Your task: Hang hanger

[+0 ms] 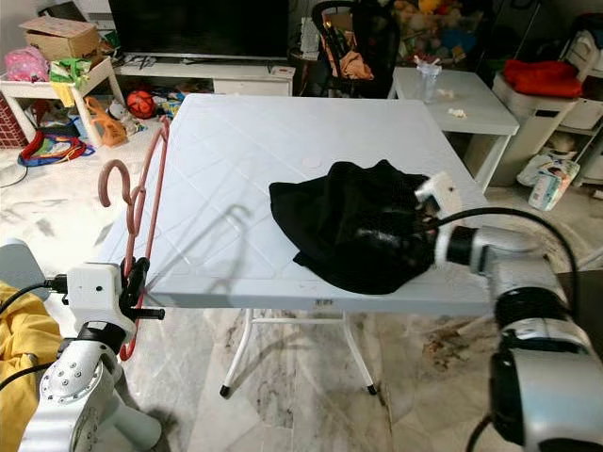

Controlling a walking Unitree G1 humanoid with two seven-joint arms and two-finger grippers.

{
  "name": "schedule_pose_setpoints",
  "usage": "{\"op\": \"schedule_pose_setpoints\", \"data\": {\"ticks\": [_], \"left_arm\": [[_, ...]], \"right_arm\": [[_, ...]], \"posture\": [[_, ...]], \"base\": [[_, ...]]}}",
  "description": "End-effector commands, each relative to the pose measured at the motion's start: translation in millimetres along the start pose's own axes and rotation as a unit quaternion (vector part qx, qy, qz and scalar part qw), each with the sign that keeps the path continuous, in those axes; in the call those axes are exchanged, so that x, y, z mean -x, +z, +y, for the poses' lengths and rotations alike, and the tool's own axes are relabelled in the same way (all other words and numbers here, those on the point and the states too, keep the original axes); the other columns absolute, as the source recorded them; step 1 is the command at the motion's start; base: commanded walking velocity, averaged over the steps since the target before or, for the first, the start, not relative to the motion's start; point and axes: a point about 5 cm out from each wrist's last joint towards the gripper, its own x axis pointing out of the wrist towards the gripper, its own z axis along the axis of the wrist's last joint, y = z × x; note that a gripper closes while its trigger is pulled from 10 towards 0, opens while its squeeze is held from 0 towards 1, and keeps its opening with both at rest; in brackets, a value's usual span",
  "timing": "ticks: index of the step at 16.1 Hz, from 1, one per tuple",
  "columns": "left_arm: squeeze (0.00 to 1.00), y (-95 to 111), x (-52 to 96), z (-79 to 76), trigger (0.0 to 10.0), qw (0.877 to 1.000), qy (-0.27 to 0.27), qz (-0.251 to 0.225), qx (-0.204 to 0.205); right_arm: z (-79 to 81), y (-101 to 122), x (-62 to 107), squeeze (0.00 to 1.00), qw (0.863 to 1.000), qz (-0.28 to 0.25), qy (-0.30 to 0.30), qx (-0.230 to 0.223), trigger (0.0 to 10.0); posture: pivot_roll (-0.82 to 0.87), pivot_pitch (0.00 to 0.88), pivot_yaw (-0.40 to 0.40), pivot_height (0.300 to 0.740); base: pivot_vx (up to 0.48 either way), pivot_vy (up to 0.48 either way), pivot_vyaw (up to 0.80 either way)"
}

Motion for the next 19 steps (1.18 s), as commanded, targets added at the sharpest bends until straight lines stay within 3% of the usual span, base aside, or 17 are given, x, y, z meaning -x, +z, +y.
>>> {"op": "schedule_pose_setpoints", "data": {"ticks": [1, 2, 4, 5, 9, 12, 16, 18, 19], "left_arm": [[0.00, -6.8, 1.5, -1.7, 10.0, 1.000, -0.007, 0.019, 0.003], [0.00, -6.8, 1.6, -2.4, 10.0, 1.000, -0.009, 0.020, 0.003], [0.00, -6.8, 1.7, -4.4, 10.0, 1.000, -0.019, 0.021, 0.002], [0.00, -6.7, 1.7, -4.7, 10.0, 1.000, -0.021, 0.022, 0.002], [0.00, -6.7, 2.1, -4.3, 10.0, 0.999, -0.028, 0.024, 0.001], [0.00, -5.9, 3.5, -5.0, 10.0, 0.999, -0.028, 0.023, 0.000], [0.00, -6.3, 5.4, -5.9, 10.0, 0.999, -0.027, 0.024, 0.003], [0.00, -4.3, 5.7, -5.7, 10.0, 0.999, -0.031, 0.018, 0.016], [0.00, -4.0, 5.9, -5.6, 10.0, 0.999, -0.030, 0.017, 0.017]], "right_arm": [[5.8, -2.6, 0.9, 1.00, 0.999, 0.013, 0.046, -0.002, 10.0], [11.2, -10.7, 0.9, 1.00, 0.997, 0.034, 0.075, -0.002, 10.0], [27.8, -45.0, 0.0, 1.00, 0.982, 0.126, 0.142, 0.004, 10.0], [31.4, -50.5, -1.2, 1.00, 0.978, 0.138, 0.154, 0.001, 10.0], [36.4, -66.4, -23.6, 1.00, 0.979, 0.170, 0.114, 0.011, 10.0], [35.7, -65.7, -52.0, 1.00, 0.987, 0.155, 0.026, 0.035, 10.0], [36.5, -60.7, -66.4, 1.00, 0.993, 0.113, -0.009, 0.008, 10.0], [38.9, -33.6, -74.1, 1.00, 0.998, -0.012, 0.028, -0.051, 10.0], [39.6, -27.5, -74.2, 1.00, 0.996, -0.032, 0.044, -0.064, 10.0]], "posture": [[0.01, 0.000, -0.041, 0.740], [0.01, 0.000, -0.040, 0.740], [0.01, 0.000, -0.038, 0.740], [0.01, 0.000, -0.039, 0.740], [0.03, 0.000, -0.041, 0.740], [0.04, 0.000, -0.044, 0.740], [0.04, 0.000, -0.050, 0.740], [0.04, 0.000, -0.052, 0.740], [0.04, 0.000, -0.052, 0.740]], "base": [[0.000, 0.000, 0.00], [0.000, 0.000, 0.00], [0.000, 0.000, 0.00], [0.000, 0.000, 0.00], [0.000, 0.000, 0.00], [0.000, 0.000, 0.00], [0.000, 0.000, 0.00], [0.000, 0.000, 0.00], [0.000, 0.000, 0.00]]}}
